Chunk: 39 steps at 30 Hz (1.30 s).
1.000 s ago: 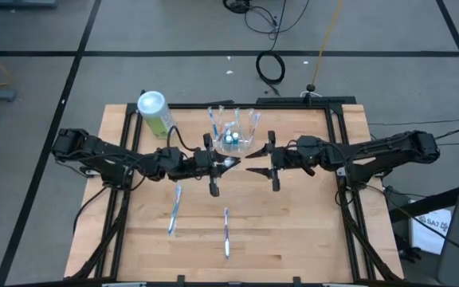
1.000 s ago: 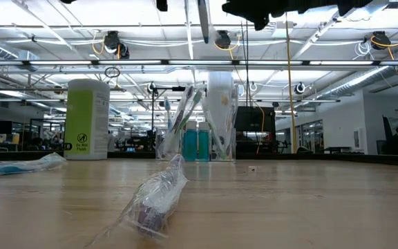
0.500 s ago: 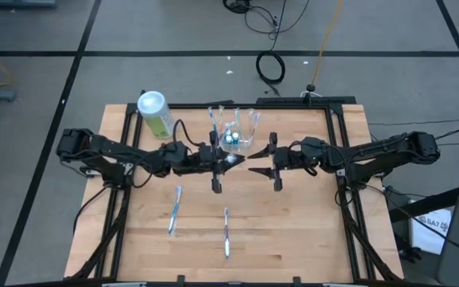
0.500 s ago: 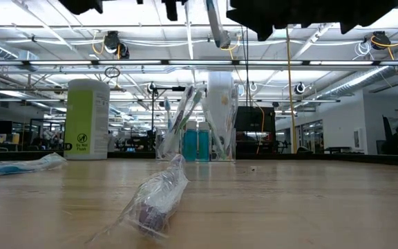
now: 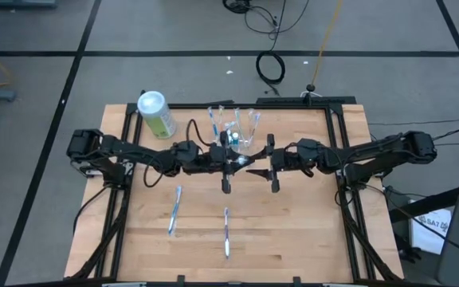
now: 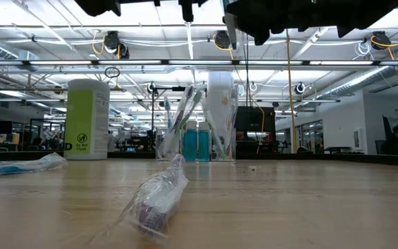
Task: Pick & Place toothbrushing station
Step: Put the right blue toothbrush into the transparent organizer
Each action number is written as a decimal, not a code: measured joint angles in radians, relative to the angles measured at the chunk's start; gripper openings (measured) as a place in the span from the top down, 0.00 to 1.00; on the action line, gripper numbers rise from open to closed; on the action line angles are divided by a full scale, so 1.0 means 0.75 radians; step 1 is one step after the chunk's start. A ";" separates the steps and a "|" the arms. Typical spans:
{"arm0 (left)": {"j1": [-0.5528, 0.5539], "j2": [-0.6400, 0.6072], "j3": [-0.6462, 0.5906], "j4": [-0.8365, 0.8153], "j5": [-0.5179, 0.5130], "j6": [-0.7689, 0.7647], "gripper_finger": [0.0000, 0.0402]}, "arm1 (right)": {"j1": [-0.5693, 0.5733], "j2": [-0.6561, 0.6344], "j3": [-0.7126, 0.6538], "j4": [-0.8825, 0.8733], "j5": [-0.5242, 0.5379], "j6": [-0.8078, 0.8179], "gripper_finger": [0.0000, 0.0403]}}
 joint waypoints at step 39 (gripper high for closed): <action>0.027 0.009 0.016 -0.050 -0.014 -0.028 0.97 | -0.014 0.013 0.000 0.117 -0.007 -0.086 0.96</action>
